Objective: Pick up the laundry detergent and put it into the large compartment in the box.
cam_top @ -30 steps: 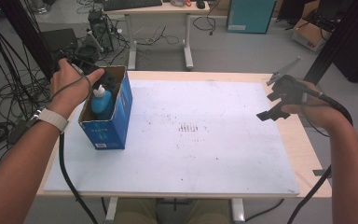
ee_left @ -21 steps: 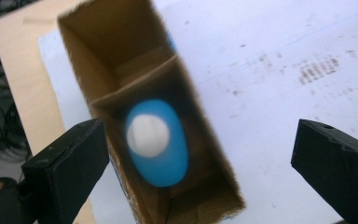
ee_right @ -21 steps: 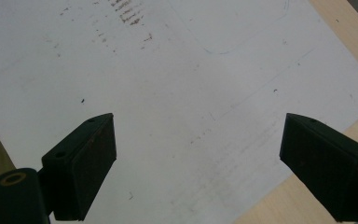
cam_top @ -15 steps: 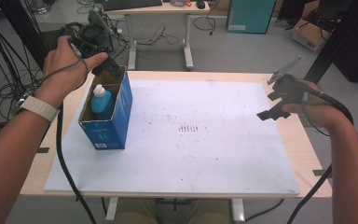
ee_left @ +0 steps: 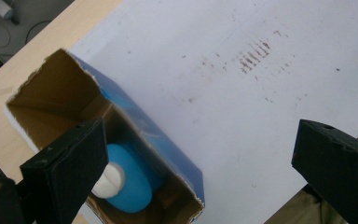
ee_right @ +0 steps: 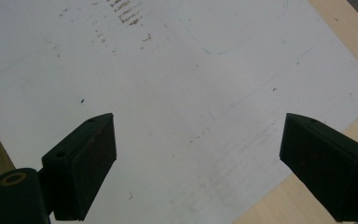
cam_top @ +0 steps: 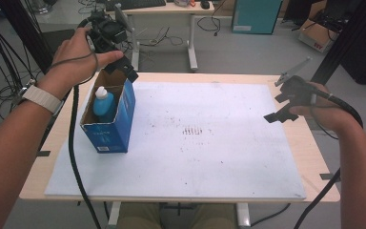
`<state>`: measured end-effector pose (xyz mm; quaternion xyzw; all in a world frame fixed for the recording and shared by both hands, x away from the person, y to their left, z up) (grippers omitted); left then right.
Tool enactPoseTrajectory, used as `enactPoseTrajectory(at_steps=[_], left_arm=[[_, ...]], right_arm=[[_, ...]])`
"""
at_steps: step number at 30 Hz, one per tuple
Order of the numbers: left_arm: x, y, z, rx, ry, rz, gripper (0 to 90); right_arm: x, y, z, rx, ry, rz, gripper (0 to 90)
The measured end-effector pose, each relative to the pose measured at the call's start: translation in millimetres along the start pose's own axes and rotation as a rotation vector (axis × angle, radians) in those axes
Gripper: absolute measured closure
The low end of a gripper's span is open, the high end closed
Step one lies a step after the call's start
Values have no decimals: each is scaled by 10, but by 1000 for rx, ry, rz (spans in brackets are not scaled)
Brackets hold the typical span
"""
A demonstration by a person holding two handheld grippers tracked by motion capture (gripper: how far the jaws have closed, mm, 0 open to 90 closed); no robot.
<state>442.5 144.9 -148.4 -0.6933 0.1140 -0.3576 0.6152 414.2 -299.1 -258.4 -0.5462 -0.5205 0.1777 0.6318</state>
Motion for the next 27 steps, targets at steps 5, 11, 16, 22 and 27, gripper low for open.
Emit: enactPoseTrajectory(at_steps=[5, 11, 16, 22, 27], left_arm=[[106, 34, -127, -42, 106, 2, 40], [195, 109, -277, -72, 199, 10, 41], [237, 196, -429, -106, 302, 5, 45], [276, 289, -616, -127, 394, -35, 49], [302, 357, -738, -155, 458, -55, 51]], right_arm=[[0, -7, -4, 2, 1, 1, 106], [-9, -17, -8, -2, 4, 2, 106], [-26, -30, -6, -4, 11, 2, 107], [-47, -13, 0, -3, 9, 2, 107], [-62, 15, 20, 2, 9, 4, 108]])
Point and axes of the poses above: each handheld gripper's, and its own axes: y roughly forward along the jaws, x roughly out of its top, z roughly to its left, the point moved 4 cm from there along y, roughly forward along the jaws, and after that the axes turned 6 degrees about -y, right-handed, at the moved point
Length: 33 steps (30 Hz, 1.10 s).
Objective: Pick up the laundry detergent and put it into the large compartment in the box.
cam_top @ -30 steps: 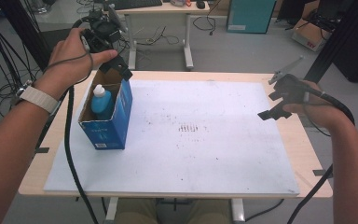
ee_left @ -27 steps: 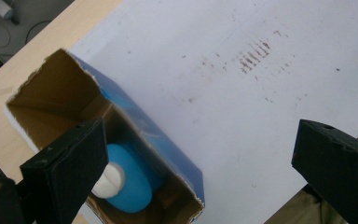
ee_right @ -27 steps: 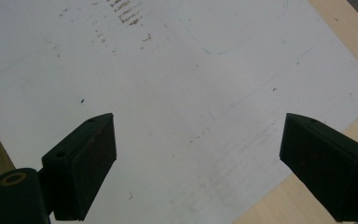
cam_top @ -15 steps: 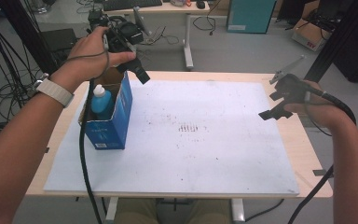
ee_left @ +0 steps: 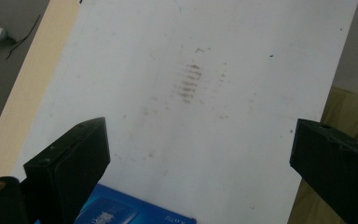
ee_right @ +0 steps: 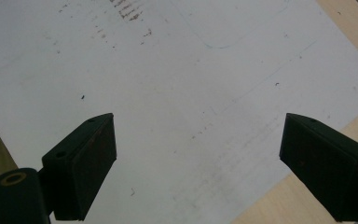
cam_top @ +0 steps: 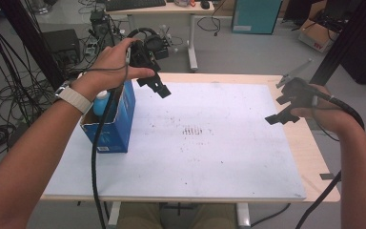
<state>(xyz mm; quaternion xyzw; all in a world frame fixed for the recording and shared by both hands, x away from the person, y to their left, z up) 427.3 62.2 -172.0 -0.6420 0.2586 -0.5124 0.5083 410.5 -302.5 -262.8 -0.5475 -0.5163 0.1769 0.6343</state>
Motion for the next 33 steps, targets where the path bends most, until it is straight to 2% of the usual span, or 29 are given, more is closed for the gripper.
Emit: enactPoseTrajectory(at_steps=[3, 10, 13, 16, 24, 33], left_arm=[[26, 64, -42, -14, 28, 3, 52], [39, 263, -139, -42, 102, 49, 50], [35, 344, -166, -10, 133, 60, 48], [35, 411, -180, 0, 153, 73, 52], [60, 532, -242, -22, 173, 97, 69], [74, 546, -202, -20, 168, 115, 66]], right_arm=[[-14, 10, 0, 0, 1, 2, 109], [-27, 19, 1, 2, 3, 3, 108], [-24, 26, 5, 3, 2, 2, 108], [-25, 35, 6, 5, -1, 4, 108], [-39, 25, -5, 4, 2, -2, 109], [-59, 22, -14, 4, 4, -2, 108]])
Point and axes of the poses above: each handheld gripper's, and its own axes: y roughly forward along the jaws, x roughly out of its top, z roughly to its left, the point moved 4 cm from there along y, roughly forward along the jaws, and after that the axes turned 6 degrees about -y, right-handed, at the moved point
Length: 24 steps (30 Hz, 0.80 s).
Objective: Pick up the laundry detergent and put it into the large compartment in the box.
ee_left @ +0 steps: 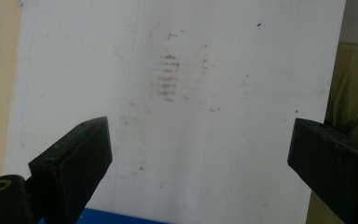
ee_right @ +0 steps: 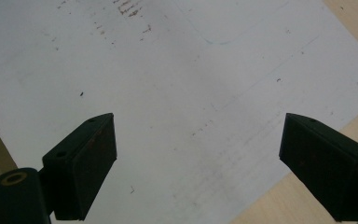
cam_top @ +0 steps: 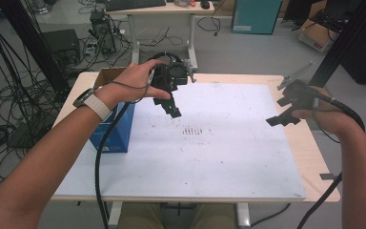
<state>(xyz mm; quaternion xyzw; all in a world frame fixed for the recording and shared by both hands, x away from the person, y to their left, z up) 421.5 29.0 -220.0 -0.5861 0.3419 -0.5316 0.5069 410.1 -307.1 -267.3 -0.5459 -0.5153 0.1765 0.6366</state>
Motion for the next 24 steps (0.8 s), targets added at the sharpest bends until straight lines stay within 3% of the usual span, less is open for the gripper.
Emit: enactPoseTrajectory(at_steps=[24], left_arm=[[-41, -24, 87, 13, -42, -10, 70]], right_arm=[[18, 36, -15, 4, 4, 2, 107]])
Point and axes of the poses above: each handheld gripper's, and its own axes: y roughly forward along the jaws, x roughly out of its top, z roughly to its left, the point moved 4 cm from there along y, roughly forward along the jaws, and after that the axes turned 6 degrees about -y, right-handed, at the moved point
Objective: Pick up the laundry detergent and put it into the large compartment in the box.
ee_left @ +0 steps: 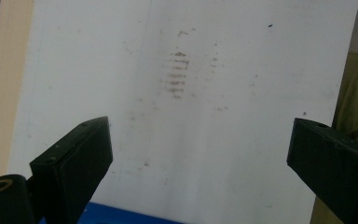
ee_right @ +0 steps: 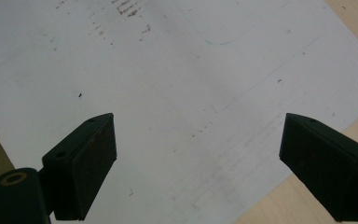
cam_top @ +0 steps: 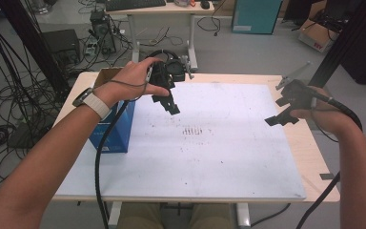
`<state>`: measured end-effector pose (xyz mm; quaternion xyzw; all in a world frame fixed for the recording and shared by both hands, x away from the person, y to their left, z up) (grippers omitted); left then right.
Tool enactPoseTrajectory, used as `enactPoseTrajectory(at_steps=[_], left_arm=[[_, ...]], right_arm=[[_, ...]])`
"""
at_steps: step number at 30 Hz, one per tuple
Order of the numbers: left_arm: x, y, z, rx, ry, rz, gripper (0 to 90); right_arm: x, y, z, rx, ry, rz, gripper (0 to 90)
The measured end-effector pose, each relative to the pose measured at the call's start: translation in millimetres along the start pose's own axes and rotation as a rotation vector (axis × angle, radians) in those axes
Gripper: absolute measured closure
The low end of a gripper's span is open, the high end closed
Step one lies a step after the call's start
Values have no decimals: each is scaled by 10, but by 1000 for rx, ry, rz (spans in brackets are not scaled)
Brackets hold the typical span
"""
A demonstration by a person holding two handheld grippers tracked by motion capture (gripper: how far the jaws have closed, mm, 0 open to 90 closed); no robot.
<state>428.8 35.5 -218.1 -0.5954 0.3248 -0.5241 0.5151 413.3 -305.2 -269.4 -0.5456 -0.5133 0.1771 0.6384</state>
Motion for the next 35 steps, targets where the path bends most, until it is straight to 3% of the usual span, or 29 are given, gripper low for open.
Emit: enactPoseTrajectory(at_steps=[35], left_arm=[[-47, -35, 62, 8, -30, 6, 70]], right_arm=[[4, -23, 16, -4, -1, -4, 107]])
Point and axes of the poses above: each handheld gripper's, and its own axes: y roughly forward along the jaws, x roughly out of its top, z roughly to its left, the point moved 4 cm from there along y, roughly forward along the jaws, and after that the axes turned 6 degrees about -y, right-handed, at the moved point
